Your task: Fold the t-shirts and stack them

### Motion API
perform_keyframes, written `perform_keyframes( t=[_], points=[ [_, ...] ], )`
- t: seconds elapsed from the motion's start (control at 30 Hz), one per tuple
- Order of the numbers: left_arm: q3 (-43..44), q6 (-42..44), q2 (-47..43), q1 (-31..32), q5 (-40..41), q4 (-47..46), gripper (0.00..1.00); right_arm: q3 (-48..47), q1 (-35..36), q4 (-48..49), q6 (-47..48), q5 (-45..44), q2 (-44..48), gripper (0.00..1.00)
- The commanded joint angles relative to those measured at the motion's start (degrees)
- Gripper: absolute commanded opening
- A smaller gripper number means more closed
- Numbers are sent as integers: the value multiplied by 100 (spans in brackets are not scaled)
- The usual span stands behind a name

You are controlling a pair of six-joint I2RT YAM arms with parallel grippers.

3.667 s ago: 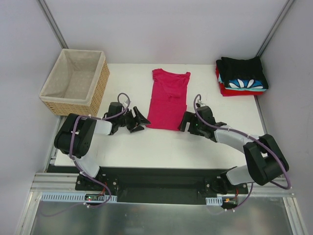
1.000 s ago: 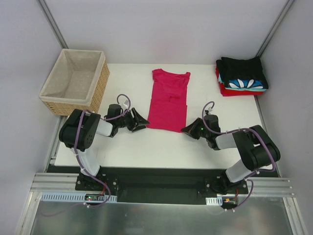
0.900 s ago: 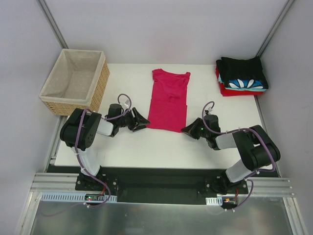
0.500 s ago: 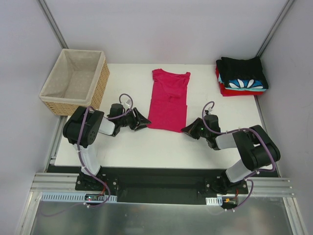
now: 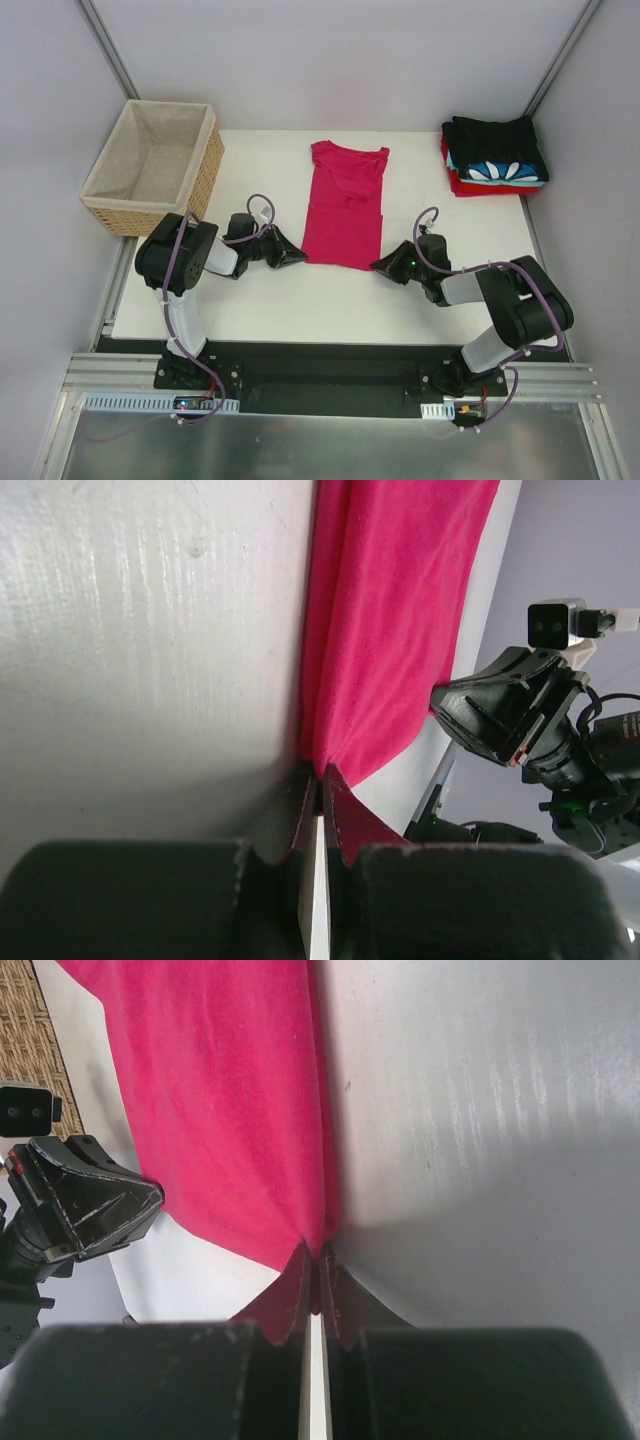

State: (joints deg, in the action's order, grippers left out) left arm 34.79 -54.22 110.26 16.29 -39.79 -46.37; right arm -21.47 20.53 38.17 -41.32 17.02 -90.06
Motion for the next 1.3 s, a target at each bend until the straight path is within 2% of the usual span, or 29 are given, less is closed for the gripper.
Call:
perform_keyframes(
  t=[0.0, 0.5, 0.77, 1.0, 1.03, 1.1, 1.13, 1.23, 1.27],
  points=[
    [-95, 385, 268, 93, 314, 638, 0, 231, -32, -961, 274, -269, -47, 1],
    [-718, 245, -294, 295, 515, 418, 0, 486, 47, -1101, 309, -172, 296, 1],
    [-1351, -212, -864, 1234, 972, 234, 0, 987, 547, -1944, 397, -312, 1270, 1],
    [-1992, -616, -1726, 1946, 1509, 269, 0, 1303, 1251, -3657, 239, -831, 3317, 1],
    [-2193, -703, -1849, 2009, 1588, 304, 0, 1373, 1321, -4259, 230, -927, 4007, 1],
    [-2510, -792, -2332, 2193, 1842, 365, 0, 1409, 1400, -4965, 256, -1068, 4766, 1],
    [-2607, -871, -2507, 2263, 1922, 426, 0, 1400, 1444, -5717, 273, -1225, 5483, 1],
    [-2907, -950, -3351, 2475, 2229, 961, 0, 1523, 1462, -6513, 134, -1158, 6637, 1],
    [-2925, -942, -3849, 2527, 2404, 1450, 0, 1541, 1480, -6629, 55, -1122, 6746, 1]
  ],
)
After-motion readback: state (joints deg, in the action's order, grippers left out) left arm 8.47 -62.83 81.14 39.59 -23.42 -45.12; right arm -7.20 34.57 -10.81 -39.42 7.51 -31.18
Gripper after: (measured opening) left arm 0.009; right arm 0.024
